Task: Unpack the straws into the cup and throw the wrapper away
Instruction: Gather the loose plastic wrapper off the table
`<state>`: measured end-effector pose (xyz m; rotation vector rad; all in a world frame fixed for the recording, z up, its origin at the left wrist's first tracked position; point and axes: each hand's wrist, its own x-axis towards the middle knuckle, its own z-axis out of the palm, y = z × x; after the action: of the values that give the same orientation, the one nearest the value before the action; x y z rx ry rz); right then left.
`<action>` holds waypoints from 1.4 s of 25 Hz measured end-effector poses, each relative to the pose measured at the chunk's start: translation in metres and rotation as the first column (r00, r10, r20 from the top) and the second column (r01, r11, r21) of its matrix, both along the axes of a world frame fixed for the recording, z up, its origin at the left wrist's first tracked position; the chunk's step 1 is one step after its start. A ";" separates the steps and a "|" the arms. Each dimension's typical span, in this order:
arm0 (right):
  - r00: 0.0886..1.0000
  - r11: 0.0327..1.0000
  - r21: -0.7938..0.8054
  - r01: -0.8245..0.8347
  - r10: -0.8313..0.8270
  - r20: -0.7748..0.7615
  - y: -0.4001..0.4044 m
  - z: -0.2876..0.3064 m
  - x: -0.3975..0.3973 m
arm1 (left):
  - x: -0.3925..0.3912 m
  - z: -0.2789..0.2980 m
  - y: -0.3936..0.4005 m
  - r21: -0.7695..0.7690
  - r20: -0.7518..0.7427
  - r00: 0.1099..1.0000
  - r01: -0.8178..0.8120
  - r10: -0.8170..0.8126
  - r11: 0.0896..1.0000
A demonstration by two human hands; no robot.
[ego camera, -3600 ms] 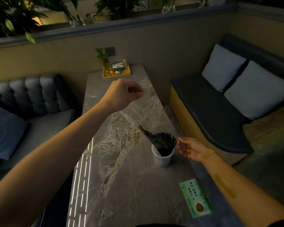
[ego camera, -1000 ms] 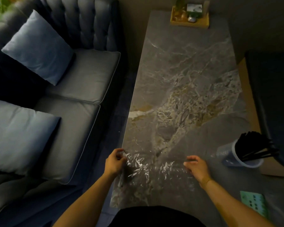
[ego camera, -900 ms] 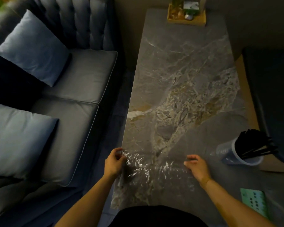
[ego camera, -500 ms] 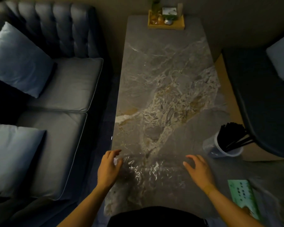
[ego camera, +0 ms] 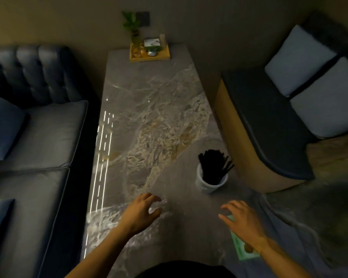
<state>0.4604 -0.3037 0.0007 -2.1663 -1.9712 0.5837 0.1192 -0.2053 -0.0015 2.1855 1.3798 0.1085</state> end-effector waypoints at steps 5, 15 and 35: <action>0.999 0.999 -0.050 -0.007 0.005 -0.046 0.010 0.015 0.078 | 0.075 0.021 0.010 0.081 -0.104 0.991 0.095 -0.086 0.992; 0.981 0.980 -0.049 -0.193 0.194 0.013 0.091 0.033 0.086 | 0.142 0.066 0.049 0.284 -0.224 0.975 0.067 -0.002 0.957; 0.977 0.991 0.018 -0.130 0.131 -0.168 0.140 0.014 0.016 | 0.220 0.051 0.048 -0.185 0.393 0.907 -0.081 0.149 0.979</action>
<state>0.4764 -0.1642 0.0147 -1.9229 -2.0302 0.7530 0.3387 -0.1574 0.0495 1.8136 1.2280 0.4508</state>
